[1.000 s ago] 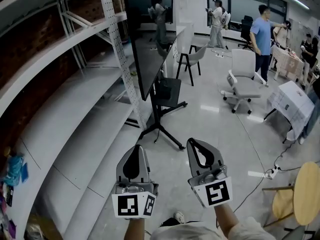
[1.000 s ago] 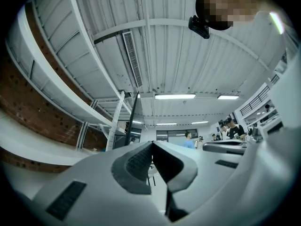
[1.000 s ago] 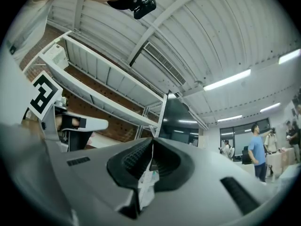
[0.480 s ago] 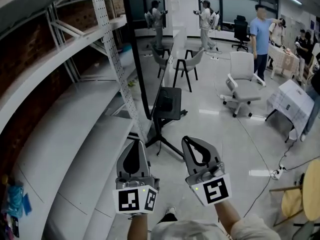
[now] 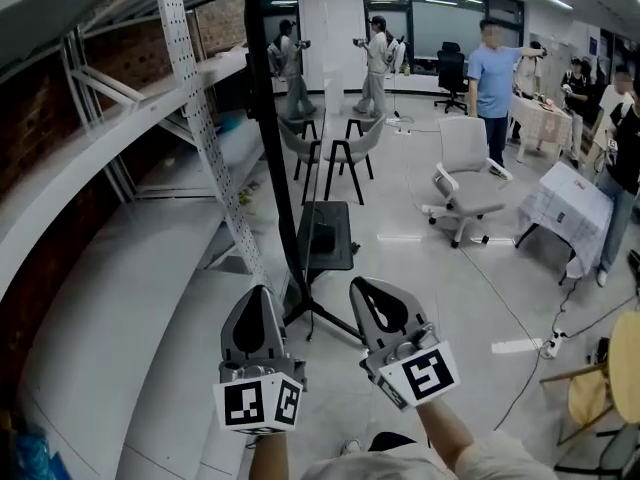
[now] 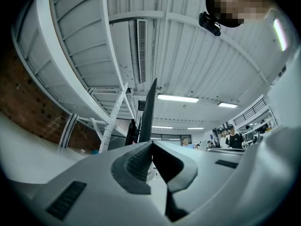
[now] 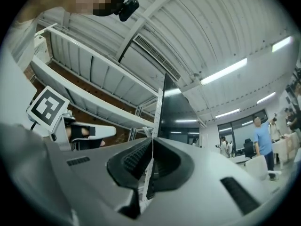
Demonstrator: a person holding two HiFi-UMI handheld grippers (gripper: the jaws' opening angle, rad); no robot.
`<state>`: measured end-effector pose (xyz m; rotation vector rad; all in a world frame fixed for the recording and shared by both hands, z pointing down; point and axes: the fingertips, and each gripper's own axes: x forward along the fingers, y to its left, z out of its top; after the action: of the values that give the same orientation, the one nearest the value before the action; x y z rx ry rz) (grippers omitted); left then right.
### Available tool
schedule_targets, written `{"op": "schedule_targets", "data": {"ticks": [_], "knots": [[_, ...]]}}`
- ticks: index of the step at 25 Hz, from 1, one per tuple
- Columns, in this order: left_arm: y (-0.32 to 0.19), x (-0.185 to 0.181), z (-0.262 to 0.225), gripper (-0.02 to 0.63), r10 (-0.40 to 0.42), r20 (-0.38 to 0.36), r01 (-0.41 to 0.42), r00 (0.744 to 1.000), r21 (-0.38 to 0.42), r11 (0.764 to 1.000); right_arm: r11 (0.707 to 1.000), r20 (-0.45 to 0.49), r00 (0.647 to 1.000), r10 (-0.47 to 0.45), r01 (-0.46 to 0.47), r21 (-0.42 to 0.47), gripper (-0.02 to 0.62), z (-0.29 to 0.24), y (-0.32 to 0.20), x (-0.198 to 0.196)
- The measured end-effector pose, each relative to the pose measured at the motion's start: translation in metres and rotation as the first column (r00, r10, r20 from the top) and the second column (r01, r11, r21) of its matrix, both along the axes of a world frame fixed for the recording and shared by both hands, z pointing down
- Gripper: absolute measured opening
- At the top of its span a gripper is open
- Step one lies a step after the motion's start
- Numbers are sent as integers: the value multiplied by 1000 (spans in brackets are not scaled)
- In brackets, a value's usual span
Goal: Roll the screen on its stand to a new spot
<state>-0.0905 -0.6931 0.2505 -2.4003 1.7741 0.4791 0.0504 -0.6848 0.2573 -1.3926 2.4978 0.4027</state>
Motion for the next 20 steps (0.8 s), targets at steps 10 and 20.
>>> {"op": "schedule_targets", "data": {"ticks": [10, 20], "knots": [[-40, 17, 6, 14, 11, 16, -10, 1000, -25, 1000, 999, -6, 1000, -11, 10, -50, 20, 18, -40, 8], [-69, 20, -38, 20, 3, 83, -7, 997, 50, 999, 992, 12, 993, -121, 121, -34, 40, 2, -78, -16]]}}
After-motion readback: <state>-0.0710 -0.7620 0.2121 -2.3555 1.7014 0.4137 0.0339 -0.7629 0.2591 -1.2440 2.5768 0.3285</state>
